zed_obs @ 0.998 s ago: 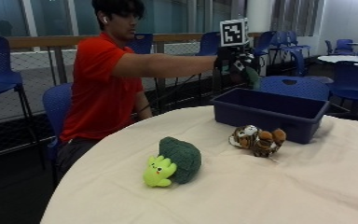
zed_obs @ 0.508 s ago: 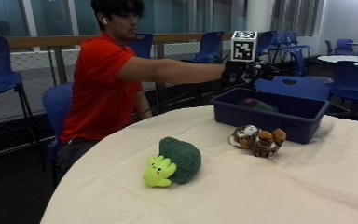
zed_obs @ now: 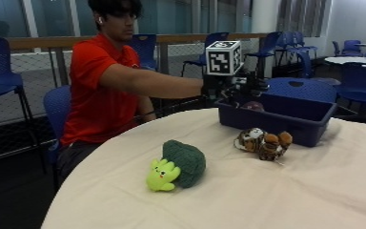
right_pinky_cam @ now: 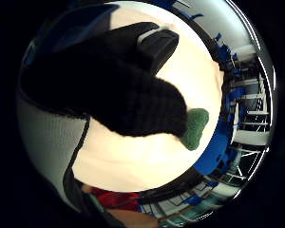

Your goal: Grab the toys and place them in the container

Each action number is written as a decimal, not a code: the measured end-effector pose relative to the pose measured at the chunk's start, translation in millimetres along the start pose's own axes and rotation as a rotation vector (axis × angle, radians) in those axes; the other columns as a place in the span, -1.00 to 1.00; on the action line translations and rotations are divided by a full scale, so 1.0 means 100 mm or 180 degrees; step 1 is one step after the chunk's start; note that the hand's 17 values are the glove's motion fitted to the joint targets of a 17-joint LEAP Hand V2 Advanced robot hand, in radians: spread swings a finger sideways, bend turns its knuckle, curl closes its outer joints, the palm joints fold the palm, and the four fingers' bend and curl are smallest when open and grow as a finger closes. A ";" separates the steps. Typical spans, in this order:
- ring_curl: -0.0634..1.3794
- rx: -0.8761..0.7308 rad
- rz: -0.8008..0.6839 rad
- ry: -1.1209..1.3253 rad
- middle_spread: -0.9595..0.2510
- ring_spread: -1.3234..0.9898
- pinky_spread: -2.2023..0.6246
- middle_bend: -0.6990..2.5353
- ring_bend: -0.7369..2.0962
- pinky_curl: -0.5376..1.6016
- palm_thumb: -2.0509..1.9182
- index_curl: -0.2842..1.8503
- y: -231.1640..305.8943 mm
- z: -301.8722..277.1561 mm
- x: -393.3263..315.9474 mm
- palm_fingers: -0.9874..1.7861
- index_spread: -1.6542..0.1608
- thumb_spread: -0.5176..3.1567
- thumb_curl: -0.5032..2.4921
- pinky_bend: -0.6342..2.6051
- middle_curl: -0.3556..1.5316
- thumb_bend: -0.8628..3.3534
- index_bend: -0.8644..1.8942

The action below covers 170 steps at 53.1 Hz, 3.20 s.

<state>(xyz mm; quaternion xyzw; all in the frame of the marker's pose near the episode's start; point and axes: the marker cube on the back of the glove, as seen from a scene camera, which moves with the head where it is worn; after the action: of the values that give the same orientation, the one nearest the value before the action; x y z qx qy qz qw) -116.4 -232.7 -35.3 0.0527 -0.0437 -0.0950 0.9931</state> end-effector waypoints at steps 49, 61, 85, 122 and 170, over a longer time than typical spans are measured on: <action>-0.68 -0.0366 0.1405 0.0421 0.42 0.15 0.66 -0.49 -0.38 -0.20 -0.03 -0.42 0.88 0.44 2.81 -0.42 0.39 -0.22 -0.55 0.10 -0.37 -0.64 -0.26; -0.70 -0.0500 0.1395 0.0350 0.43 0.16 0.66 -0.49 -0.38 -0.19 -0.01 -0.43 0.85 0.60 2.91 -0.43 0.40 -0.21 -0.54 0.12 -0.38 -0.63 -0.27; -0.47 -0.0535 0.1234 0.0554 0.35 0.01 0.58 -0.43 0.07 -0.22 0.09 -0.51 0.73 0.77 2.82 -0.12 0.36 -0.02 -0.47 0.06 -0.34 -0.57 -0.27; -0.36 0.0089 0.0532 0.0534 -0.13 -0.32 0.27 -0.32 0.12 -0.19 0.40 -0.38 0.33 -0.43 1.17 0.28 0.33 -0.12 -0.19 0.03 -0.15 -0.47 -0.20; -0.24 -0.0073 -0.0600 0.0502 -0.06 -0.27 0.43 -0.45 0.03 -0.14 0.30 -0.25 -0.63 -0.27 -1.79 -0.18 0.31 -0.08 -0.05 0.04 -0.04 -0.52 -0.33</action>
<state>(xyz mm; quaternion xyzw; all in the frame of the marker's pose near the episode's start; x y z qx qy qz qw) -300.8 -257.0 -83.3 0.0526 0.0408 -0.1840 0.9807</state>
